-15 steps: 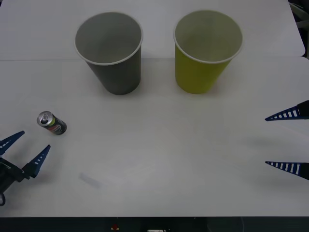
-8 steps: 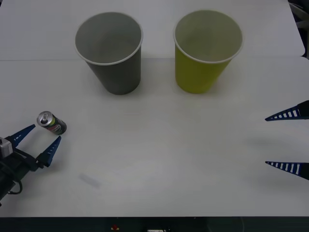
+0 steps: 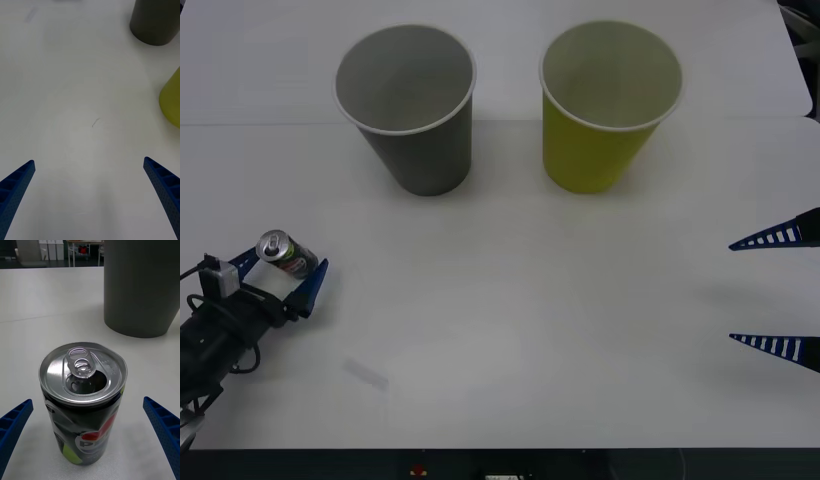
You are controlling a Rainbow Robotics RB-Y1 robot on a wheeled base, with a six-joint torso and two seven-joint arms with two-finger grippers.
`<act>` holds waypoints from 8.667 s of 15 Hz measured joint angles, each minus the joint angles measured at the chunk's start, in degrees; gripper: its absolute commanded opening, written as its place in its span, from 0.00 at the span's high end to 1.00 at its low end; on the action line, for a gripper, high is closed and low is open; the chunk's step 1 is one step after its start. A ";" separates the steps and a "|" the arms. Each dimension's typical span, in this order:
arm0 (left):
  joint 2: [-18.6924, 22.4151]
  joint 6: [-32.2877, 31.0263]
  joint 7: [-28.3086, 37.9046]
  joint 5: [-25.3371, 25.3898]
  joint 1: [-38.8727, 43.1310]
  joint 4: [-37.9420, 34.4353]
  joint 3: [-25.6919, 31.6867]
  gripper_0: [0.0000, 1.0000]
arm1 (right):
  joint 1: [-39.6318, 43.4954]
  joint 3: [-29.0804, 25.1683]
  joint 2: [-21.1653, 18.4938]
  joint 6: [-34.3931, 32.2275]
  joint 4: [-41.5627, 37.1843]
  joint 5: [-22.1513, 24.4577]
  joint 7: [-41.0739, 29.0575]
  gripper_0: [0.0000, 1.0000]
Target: Put the can into the green bin and the plastic bottle into the gray bin
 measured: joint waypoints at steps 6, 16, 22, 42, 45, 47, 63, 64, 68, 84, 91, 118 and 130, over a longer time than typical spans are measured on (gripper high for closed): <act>-0.50 1.62 -0.11 -0.63 -1.42 0.01 -0.02 0.96 | 0.00 0.00 0.00 0.00 0.00 0.00 0.00 0.00; -0.52 0.88 -0.07 -1.30 -1.34 -0.06 0.06 1.00 | 0.00 0.00 0.00 0.00 0.00 0.00 0.00 0.00; -0.44 -0.86 1.15 -4.69 0.80 -2.52 2.14 1.00 | 0.00 0.00 0.00 0.00 0.00 0.00 0.00 0.00; 3.52 -0.70 84.22 -80.30 20.16 -53.27 32.63 1.00 | 0.00 0.00 0.00 0.00 0.00 0.00 0.00 0.00; 3.97 -1.88 99.44 -91.64 18.12 -60.51 32.59 1.00 | 0.00 0.00 0.00 0.00 0.00 0.00 0.00 0.00; 3.96 -6.89 109.70 -98.08 13.87 -63.65 32.50 1.00 | 0.00 0.00 0.00 0.00 0.00 0.00 0.00 0.00; -4.61 -36.11 138.32 -119.51 -32.70 -55.57 20.68 1.00 | 0.00 0.00 0.00 0.00 0.00 0.00 0.00 0.00; -5.55 -36.81 138.35 -119.91 -35.80 -53.31 19.59 1.00 | 0.00 0.00 0.00 0.00 0.00 0.00 0.00 0.00; -8.65 -36.87 138.48 -121.56 -46.68 -45.09 14.95 1.00 | 0.00 0.00 0.00 0.00 0.00 0.00 0.00 0.00; -28.52 -18.29 138.52 -133.35 -73.32 -6.54 -4.08 1.00 | 0.00 0.00 0.00 0.00 0.00 0.00 0.00 0.00; -30.30 -16.62 136.49 -134.49 -75.37 -1.46 -5.69 0.00 | 0.00 0.00 0.00 0.00 0.00 0.00 0.00 0.00; 2.61 -16.62 118.26 -112.33 -24.08 -60.01 15.36 0.00 | 0.00 0.00 0.00 0.00 0.00 0.00 0.00 0.00; 14.17 -16.62 83.81 -89.33 7.83 -64.96 33.21 0.00 | 0.00 0.00 0.00 0.00 0.00 0.00 0.00 0.00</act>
